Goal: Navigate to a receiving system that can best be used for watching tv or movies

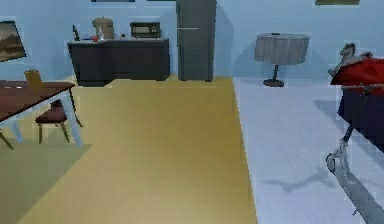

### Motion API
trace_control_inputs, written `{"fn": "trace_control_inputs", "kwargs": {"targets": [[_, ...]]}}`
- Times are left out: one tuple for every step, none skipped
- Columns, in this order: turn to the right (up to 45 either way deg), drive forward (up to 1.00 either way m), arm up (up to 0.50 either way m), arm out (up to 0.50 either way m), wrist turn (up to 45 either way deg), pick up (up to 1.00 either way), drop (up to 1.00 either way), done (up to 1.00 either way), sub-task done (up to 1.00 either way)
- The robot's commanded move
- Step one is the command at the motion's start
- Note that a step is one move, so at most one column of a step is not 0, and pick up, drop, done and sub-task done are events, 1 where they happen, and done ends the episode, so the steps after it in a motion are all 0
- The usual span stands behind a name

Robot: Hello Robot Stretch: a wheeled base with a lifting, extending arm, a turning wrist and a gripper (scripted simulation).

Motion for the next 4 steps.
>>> {"fn": "trace_control_inputs", "kwargs": {"targets": [[39.0,0.0,0.0,0.0,0.0,0.0,0.0,0.0,0.0],[0.0,0.25,0.0,0.0,0.0,0.0,0.0,0.0,0.0],[45.0,0.0,0.0,0.0,0.0,0.0,0.0,0.0,0.0],[30.0,0.0,0.0,0.0,0.0,0.0,0.0,0.0,0.0]]}}
